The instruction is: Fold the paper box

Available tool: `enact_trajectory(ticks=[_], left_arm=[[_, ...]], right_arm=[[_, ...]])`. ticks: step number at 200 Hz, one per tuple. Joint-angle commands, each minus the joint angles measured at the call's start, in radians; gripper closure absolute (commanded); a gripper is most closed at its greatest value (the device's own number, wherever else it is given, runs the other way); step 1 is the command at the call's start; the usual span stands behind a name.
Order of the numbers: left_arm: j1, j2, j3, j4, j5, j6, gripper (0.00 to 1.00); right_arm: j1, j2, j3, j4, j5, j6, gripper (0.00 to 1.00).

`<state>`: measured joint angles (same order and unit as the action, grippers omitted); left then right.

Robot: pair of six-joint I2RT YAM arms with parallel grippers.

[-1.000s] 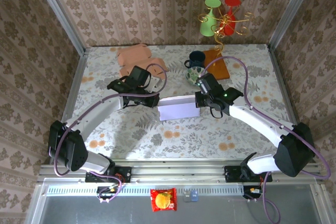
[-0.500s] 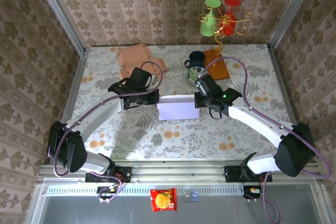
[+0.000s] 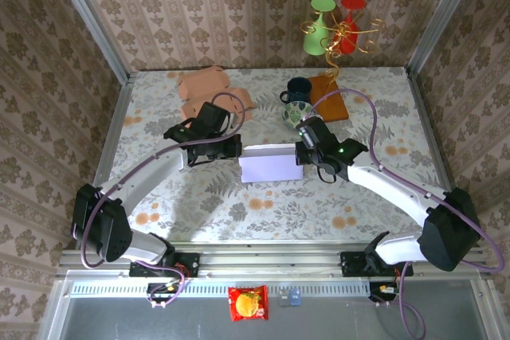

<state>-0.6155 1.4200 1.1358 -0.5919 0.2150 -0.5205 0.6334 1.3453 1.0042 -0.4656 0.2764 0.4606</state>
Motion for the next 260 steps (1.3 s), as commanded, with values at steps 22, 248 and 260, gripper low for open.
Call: enact_trajectory(ticks=[22, 248, 260], left_arm=[[0.009, 0.027, 0.058, -0.079, 0.086, -0.026, 1.00], [-0.152, -0.126, -0.199, 0.167, -0.155, 0.067, 1.00], [-0.180, -0.142, -0.220, 0.188, -0.198, 0.060, 1.00]], right_arm=[[0.019, -0.017, -0.035, 0.027, -0.009, 0.003, 1.00], [0.022, -0.128, -0.172, 0.100, -0.079, -0.010, 0.96], [0.022, -0.137, -0.161, 0.071, -0.095, 0.015, 0.91]])
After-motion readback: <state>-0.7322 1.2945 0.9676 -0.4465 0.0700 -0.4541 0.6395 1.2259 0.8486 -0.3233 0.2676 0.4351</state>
